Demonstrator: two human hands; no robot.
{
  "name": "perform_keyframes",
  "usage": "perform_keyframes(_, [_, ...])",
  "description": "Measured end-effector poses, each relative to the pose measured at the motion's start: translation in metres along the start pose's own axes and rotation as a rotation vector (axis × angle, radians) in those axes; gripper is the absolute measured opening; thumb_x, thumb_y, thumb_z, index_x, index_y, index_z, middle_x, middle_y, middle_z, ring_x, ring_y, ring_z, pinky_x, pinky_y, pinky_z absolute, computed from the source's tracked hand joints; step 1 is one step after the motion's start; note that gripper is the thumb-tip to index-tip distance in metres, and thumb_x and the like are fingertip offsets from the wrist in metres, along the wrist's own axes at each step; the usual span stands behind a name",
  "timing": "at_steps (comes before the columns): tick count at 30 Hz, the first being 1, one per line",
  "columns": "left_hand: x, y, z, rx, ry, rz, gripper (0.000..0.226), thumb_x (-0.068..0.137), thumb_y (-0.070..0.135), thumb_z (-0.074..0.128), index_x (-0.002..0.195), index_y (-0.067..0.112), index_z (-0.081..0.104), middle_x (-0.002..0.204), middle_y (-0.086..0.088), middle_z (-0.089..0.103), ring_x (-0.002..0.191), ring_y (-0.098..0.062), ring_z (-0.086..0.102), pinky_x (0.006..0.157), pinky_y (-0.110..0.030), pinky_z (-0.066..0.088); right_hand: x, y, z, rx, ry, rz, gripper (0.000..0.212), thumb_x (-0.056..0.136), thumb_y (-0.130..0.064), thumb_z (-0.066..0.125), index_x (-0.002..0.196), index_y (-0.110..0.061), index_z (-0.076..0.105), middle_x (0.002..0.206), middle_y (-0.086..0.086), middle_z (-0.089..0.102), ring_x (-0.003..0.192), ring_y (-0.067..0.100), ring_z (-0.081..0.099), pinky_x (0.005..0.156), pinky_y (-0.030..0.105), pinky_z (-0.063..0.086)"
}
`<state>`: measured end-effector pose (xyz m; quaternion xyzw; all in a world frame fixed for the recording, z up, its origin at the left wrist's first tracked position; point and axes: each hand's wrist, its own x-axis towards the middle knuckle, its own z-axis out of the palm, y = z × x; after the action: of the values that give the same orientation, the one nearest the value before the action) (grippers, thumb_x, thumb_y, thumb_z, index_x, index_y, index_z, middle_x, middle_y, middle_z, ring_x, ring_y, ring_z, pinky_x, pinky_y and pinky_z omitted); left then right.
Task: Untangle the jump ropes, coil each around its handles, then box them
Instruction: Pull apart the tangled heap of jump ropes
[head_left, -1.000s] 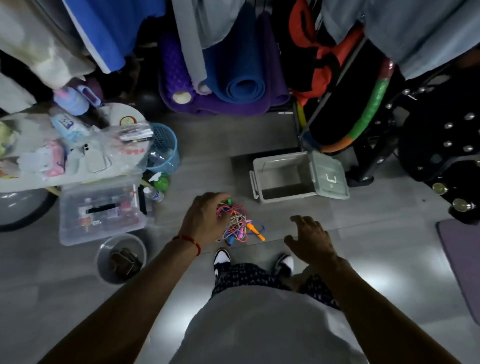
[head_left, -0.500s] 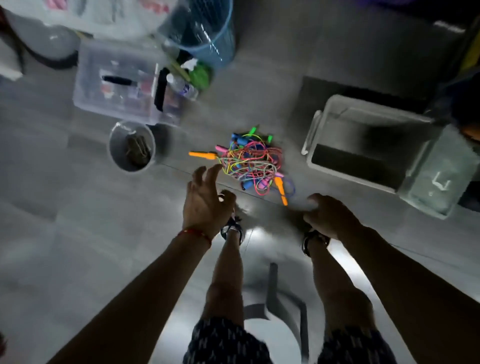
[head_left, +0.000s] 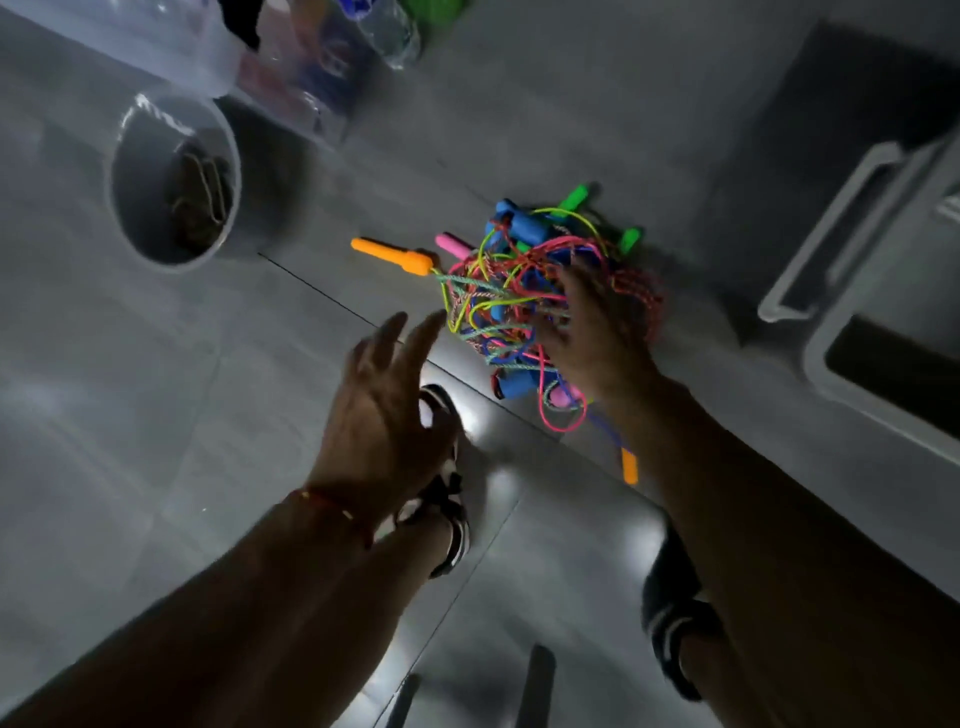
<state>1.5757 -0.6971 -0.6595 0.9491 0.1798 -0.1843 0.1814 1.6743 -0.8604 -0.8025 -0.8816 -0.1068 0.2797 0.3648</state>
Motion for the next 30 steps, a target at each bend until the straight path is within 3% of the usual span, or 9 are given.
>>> perform_keyframes(4, [0.045, 0.002, -0.014, 0.404, 0.04, 0.024, 0.082, 0.075, 0.046, 0.047, 0.153, 0.022, 0.034, 0.158, -0.014, 0.031, 0.142, -0.036, 0.03, 0.1, -0.05, 0.04, 0.094, -0.01, 0.021, -0.178, 0.027, -0.126, 0.048, 0.101, -0.017, 0.044, 0.148, -0.007, 0.041, 0.158, 0.015, 0.035, 0.141, 0.033, 0.04, 0.115, 0.039, 0.032])
perform_keyframes(6, [0.045, 0.001, -0.019, 0.534, -0.023, 0.044, 0.084, 0.076, 0.045, 0.05, 0.154, 0.024, 0.029, 0.162, -0.014, 0.022, 0.147, -0.035, 0.023, 0.106, -0.052, 0.036, 0.12, -0.014, 0.024, -0.286, 0.008, -0.082, 0.041, 0.1, -0.015, 0.046, 0.14, -0.01, 0.046, 0.147, 0.017, 0.048, 0.133, 0.035, 0.048, 0.106, 0.041, 0.039])
perform_keyframes(8, [0.042, 0.002, -0.023, 0.55, -0.031, 0.033, 0.08, 0.081, 0.045, 0.048, 0.155, 0.025, 0.026, 0.164, -0.013, 0.018, 0.149, -0.034, 0.018, 0.11, -0.053, 0.033, 0.128, -0.01, 0.028, -0.425, 0.006, -0.065, 0.033, 0.098, -0.025, 0.052, 0.128, -0.013, 0.054, 0.132, 0.015, 0.058, 0.126, 0.036, 0.051, 0.102, 0.043, 0.039])
perform_keyframes(11, [0.024, 0.014, -0.033, 0.542, 0.02, 0.086, 0.079, 0.08, 0.05, 0.037, 0.154, 0.026, 0.029, 0.163, -0.013, 0.022, 0.148, -0.034, 0.02, 0.111, -0.053, 0.031, 0.109, -0.002, 0.033, -0.562, 0.05, -0.106, 0.036, 0.092, -0.033, 0.061, 0.123, -0.016, 0.059, 0.127, 0.012, 0.057, 0.126, 0.035, 0.047, 0.105, 0.046, 0.033])
perform_keyframes(15, [-0.01, 0.03, -0.049, 0.571, 0.017, 0.091, 0.081, 0.076, 0.052, 0.024, 0.151, 0.024, 0.032, 0.159, -0.012, 0.024, 0.145, -0.033, 0.02, 0.106, -0.049, 0.032, 0.061, -0.018, 0.012, -0.416, 0.175, -0.216, 0.035, 0.089, -0.025, 0.064, 0.122, -0.013, 0.058, 0.118, 0.016, 0.061, 0.11, 0.04, 0.059, 0.089, 0.047, 0.046])
perform_keyframes(19, [-0.039, 0.038, -0.064, 0.42, 0.066, 0.143, 0.068, 0.087, 0.058, 0.046, 0.144, 0.022, 0.042, 0.15, -0.01, 0.037, 0.14, -0.032, 0.028, 0.104, -0.049, 0.036, -0.025, -0.048, -0.031, -0.322, 0.253, -0.29, 0.041, 0.089, -0.028, 0.062, 0.129, -0.024, 0.057, 0.118, 0.01, 0.063, 0.11, 0.036, 0.062, 0.094, 0.047, 0.05])
perform_keyframes(22, [-0.053, 0.032, -0.072, 0.224, -0.05, 0.232, 0.085, 0.074, 0.065, 0.053, 0.146, 0.021, 0.045, 0.15, -0.009, 0.045, 0.139, -0.03, 0.039, 0.111, -0.043, 0.038, -0.108, -0.068, -0.05, -0.341, 0.335, -0.331, 0.043, 0.088, -0.024, 0.062, 0.13, -0.021, 0.059, 0.12, 0.011, 0.062, 0.113, 0.035, 0.06, 0.096, 0.045, 0.049])
perform_keyframes(26, [-0.083, 0.031, -0.069, -0.091, -0.308, 0.418, 0.07, 0.089, 0.029, 0.07, 0.15, 0.016, 0.039, 0.153, -0.005, 0.045, 0.137, -0.016, 0.046, 0.114, -0.027, 0.033, -0.198, -0.093, -0.067, -0.289, 0.411, -0.339, 0.033, 0.085, -0.028, 0.071, 0.116, -0.019, 0.068, 0.107, 0.01, 0.069, 0.103, 0.031, 0.066, 0.089, 0.041, 0.052])
perform_keyframes(30, [-0.115, 0.036, -0.063, -0.464, -0.366, 0.594, 0.04, 0.089, 0.022, 0.069, 0.116, -0.006, 0.059, 0.106, -0.028, 0.066, 0.095, -0.021, 0.055, 0.085, -0.044, 0.05, -0.258, -0.129, -0.094, -0.19, 0.523, -0.25, 0.024, 0.082, -0.047, 0.075, 0.084, -0.028, 0.061, 0.074, -0.008, 0.064, 0.07, 0.01, 0.058, 0.068, 0.028, 0.045])
